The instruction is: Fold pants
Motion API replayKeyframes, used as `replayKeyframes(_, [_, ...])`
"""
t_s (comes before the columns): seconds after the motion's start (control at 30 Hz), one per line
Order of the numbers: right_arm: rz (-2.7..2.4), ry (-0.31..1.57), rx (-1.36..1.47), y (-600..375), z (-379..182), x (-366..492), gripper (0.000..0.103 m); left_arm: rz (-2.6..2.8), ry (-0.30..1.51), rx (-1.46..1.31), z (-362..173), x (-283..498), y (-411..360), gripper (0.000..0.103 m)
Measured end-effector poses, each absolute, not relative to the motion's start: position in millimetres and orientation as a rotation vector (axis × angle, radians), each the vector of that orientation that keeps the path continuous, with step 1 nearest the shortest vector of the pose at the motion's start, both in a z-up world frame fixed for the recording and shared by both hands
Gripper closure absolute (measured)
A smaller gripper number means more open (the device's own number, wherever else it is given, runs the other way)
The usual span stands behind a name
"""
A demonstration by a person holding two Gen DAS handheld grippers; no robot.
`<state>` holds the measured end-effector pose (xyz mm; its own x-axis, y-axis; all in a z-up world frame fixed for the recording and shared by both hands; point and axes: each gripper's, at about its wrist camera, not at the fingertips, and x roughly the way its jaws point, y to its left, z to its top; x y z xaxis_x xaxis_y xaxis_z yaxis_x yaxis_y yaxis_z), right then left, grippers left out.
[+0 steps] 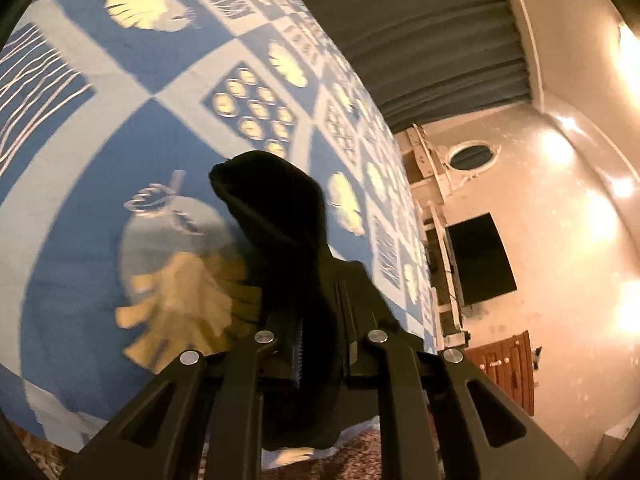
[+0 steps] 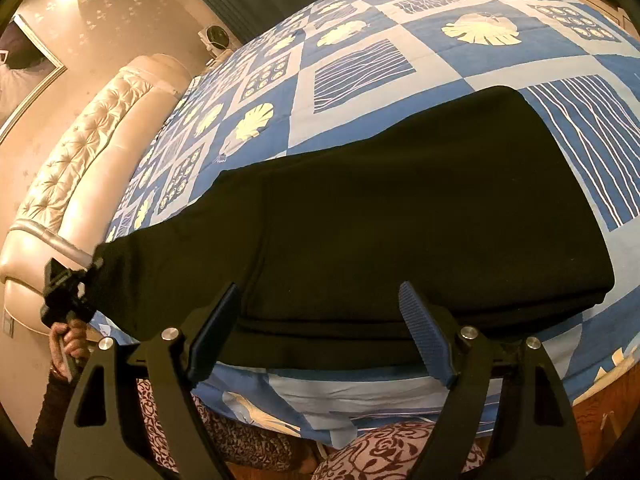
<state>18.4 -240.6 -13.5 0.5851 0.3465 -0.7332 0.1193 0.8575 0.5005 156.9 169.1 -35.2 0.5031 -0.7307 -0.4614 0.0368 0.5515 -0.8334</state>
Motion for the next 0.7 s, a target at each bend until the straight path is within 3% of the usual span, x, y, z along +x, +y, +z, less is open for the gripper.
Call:
replayKeyframes(0.4, [0.132,0.95,0.522,-243.7,-11.1,22.2,0.022,-0.713,0.918,-0.739,16.9,160.8,73.9,0.09])
replayKeyframes(0.7, [0.136,0.938,0.523,-243.8,-5.5,20.9,0.022,-0.865,0.995,-0.626,13.6,164.2,-48.6,0.089])
